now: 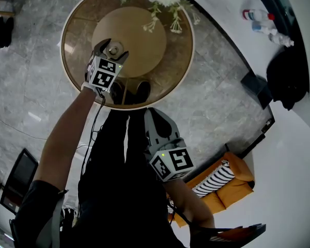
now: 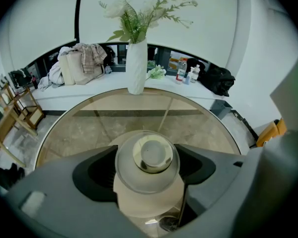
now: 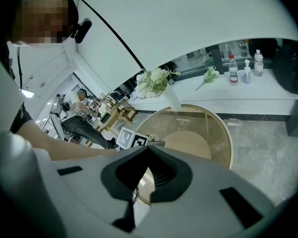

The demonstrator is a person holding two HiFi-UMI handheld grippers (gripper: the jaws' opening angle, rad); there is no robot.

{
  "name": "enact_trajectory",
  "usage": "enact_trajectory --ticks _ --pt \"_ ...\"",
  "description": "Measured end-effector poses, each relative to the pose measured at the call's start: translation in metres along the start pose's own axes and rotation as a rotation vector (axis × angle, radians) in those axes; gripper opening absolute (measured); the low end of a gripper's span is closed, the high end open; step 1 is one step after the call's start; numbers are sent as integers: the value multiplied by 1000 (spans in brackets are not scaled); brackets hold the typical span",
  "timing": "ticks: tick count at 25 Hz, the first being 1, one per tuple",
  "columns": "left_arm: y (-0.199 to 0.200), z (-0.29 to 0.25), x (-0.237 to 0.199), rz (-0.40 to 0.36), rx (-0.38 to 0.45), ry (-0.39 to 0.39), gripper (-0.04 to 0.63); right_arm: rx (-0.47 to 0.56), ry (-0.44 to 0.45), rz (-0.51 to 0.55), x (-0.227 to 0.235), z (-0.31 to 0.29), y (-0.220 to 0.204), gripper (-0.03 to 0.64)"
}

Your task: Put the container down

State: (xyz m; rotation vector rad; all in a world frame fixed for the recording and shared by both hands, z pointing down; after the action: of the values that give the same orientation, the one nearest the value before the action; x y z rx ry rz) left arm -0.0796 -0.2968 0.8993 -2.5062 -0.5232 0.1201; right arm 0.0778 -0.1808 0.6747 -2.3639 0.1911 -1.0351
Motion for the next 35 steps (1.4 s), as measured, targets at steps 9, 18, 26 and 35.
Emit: enact_trajectory --ticks 9,18,26,35 --pt "-14 58 -5 157 43 39 345 22 30 6 -14 0 7 8" --pt "-50 158 26 389 -4 -36 344 64 61 62 -41 19 33 8" --pt "12 269 41 394 173 -75 343 109 81 109 -73 50 56 8" --pt "77 387 57 525 359 -173 342 164 88 184 -111 87 78 8"
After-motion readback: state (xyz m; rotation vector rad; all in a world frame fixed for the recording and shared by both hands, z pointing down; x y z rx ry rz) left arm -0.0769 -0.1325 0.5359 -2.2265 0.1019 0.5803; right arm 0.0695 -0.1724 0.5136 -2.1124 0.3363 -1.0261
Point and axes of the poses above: the fingertips, and each gripper's own axes: z backward along the fingers, x to its right, y out of its top, the point moved 3 cm from there along z, backward along the fingers, and after that the axes turned 10 degrees about y, right-handed, at the moved point
